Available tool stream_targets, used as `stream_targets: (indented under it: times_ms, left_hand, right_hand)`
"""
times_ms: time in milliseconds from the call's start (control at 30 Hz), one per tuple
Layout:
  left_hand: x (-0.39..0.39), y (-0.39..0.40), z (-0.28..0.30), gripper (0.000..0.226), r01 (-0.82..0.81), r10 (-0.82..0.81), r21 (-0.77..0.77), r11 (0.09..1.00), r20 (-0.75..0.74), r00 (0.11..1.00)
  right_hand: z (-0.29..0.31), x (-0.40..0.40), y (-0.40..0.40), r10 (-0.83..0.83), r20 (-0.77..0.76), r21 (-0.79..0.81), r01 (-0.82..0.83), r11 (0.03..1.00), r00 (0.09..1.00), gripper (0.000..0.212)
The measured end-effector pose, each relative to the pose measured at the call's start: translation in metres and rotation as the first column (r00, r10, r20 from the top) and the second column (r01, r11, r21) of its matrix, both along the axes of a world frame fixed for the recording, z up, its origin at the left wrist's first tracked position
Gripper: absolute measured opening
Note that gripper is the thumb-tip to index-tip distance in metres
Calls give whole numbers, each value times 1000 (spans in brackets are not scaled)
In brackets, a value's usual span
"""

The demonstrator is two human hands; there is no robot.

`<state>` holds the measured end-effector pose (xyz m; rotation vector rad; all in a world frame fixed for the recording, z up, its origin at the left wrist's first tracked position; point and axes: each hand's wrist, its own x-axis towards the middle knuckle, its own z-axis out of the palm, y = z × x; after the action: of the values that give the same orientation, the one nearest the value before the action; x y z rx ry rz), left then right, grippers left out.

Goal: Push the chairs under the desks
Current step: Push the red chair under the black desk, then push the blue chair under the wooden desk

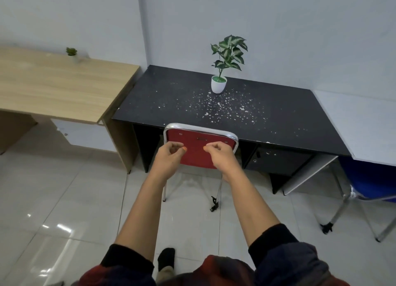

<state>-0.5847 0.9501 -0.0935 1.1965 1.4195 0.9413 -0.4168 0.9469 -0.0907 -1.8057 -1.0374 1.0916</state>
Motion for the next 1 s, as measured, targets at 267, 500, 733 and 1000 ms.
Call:
stream_targets:
  times_ms: [267, 500, 733, 1000]
  left_hand:
    - [31, -103, 16, 16, 72, -49, 105, 992, -208, 977]
    - [31, -209, 17, 24, 37, -19, 53, 998, -307, 952]
    - [20, -248, 37, 26, 67, -39, 79, 995, -319, 947]
    - [-15, -317, 54, 25, 55, -25, 96, 994, -288, 957]
  right_hand:
    - [18, 37, -91, 82, -9, 42, -81, 996, 997, 15]
    - [18, 26, -163, 222, -60, 31, -221, 975, 973, 19]
    - [27, 14, -194, 275, -90, 40, -273, 961, 957, 14]
    - [50, -18, -250, 259, -124, 75, -251, 965, 958, 15]
